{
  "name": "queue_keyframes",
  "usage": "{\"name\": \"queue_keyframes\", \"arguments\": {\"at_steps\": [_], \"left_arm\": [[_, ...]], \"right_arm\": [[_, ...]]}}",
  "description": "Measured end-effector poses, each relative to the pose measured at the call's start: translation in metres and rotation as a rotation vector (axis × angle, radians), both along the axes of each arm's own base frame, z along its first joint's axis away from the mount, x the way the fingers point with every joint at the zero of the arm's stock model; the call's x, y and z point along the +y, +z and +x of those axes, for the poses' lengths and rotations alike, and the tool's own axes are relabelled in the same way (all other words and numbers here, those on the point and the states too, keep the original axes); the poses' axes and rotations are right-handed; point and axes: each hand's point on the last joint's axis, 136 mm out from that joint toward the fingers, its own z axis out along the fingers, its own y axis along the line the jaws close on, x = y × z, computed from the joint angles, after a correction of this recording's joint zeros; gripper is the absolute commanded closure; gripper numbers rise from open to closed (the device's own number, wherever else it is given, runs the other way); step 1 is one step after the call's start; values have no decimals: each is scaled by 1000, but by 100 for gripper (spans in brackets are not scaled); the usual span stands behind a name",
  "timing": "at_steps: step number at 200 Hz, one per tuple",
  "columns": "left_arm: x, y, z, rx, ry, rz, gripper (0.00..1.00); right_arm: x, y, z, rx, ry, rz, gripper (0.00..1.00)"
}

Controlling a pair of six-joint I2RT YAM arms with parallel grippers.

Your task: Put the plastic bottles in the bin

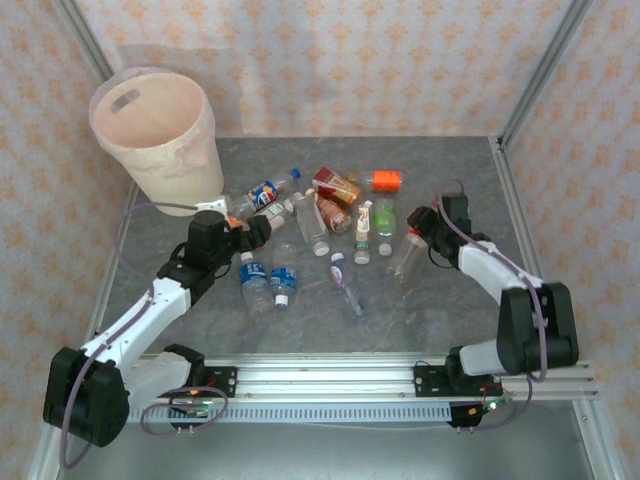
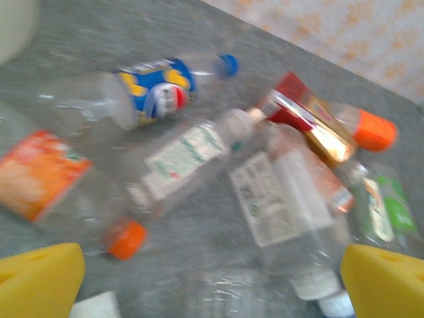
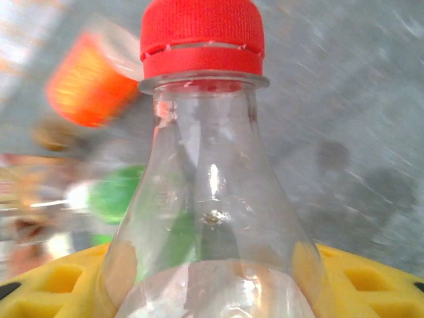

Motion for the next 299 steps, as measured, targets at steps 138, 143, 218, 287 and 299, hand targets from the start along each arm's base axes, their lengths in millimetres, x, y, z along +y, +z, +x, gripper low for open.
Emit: {"name": "queue_keyframes", "arguments": {"at_steps": [138, 143, 218, 287, 299], "left_arm": [[-256, 38, 4, -77, -727, -27, 0], [-259, 37, 4, -74, -738, -31, 0], [-286, 21, -16, -75, -870, 12, 15], [-278, 22, -3, -106, -811, 54, 36], [-276, 24, 1, -118, -786, 65, 38]], "right_arm": [[116, 116, -7, -345, 307, 149, 38], [116, 116, -7, -344, 307, 151, 38], [119, 118, -8, -335, 302, 184, 37], [119, 120, -8, -328, 292, 206, 23], [119, 122, -10, -327, 290, 213, 21]]}}
